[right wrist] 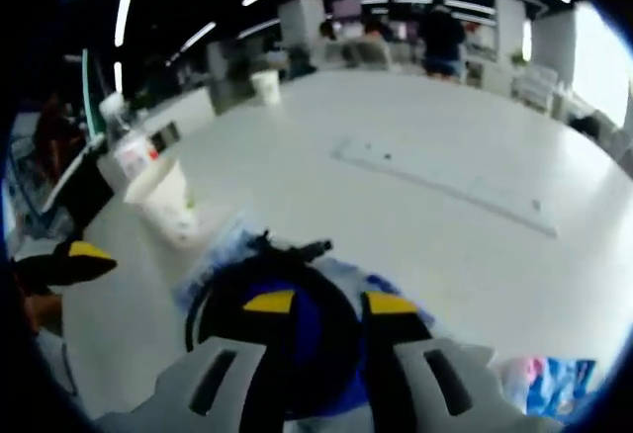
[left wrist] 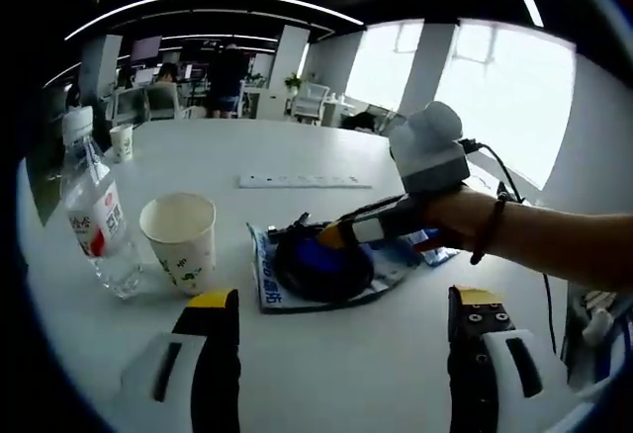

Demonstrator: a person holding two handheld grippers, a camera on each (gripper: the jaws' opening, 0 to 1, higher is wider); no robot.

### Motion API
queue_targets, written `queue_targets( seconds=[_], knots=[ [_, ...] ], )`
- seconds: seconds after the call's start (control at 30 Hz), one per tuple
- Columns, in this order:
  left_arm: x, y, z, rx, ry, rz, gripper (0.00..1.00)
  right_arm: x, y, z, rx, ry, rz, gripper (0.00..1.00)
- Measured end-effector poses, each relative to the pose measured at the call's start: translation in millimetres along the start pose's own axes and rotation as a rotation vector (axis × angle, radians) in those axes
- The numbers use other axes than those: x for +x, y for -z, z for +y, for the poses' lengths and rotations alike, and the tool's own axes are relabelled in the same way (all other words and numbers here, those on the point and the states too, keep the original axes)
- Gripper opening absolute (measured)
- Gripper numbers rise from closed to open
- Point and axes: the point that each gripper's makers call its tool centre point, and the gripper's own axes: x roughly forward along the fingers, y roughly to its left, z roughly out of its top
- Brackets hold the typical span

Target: Arrange the tabletop items into an orderly group along one side of the table until the central work area is clear of visible clutter.

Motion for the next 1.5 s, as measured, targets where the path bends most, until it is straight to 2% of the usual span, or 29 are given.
queue_targets(
  seconds=[0.07,0.1,0.17,0.2,0.37,0.47,0.6,0.87,1.0,1.13,1.23,1.4,1.5],
  knots=[
    [1,-0.3,5.4,-0.043,-0.025,-0.007,0.8,1,1.6,0,0.002,0.0,0.009,0.19],
    [2,-2.0,10.0,-0.087,-0.053,-0.025,0.75,1,2.0,0,0.002,-0.004,0.01,0.17],
    [5,-2.5,14.0,-0.099,-0.051,-0.026,0.68,0,2.9,0,0.003,-0.002,0.011,0.17],
    [7,-0.6,18.8,-0.137,-0.082,-0.017,0.64,0,2.9,0,0.007,-0.003,0.011,0.16],
    [19,-1.4,23.9,-0.174,-0.11,-0.02,0.55,0,3.4,-1,0.008,-0.006,0.012,0.15],
    [26,1.1,23.2,-0.186,-0.117,-0.006,0.49,0,3.3,-1,0.007,-0.007,0.012,0.15],
    [36,6.4,23.3,-0.258,-0.126,0.005,0.44,0,2.9,-1,-0.001,-0.005,0.013,0.15],
    [52,14.8,27.4,-0.33,-0.149,0.026,0.35,0,2.4,-1,-0.013,-0.003,0.015,0.14],
    [58,18.2,28.2,-0.363,-0.159,0.035,0.26,0,2.4,-1,-0.012,-0.003,0.015,0.14],
    [62,18.1,24.9,-0.399,-0.145,0.035,0.22,0,2.3,-1,-0.011,-0.003,0.014,0.14],
    [65,15.4,22.4,-0.416,-0.133,0.022,0.12,0,2.5,0,-0.009,-0.003,0.014,0.14],
    [68,19.3,24.5,-0.505,-0.133,0.032,0.1,0,2.7,-1,0.02,-0.007,0.01,0.13],
    [68,18.7,24.8,-0.519,-0.129,0.024,0.09,-1,3.1,-2,0.016,-0.004,0.01,0.12]
  ],
)
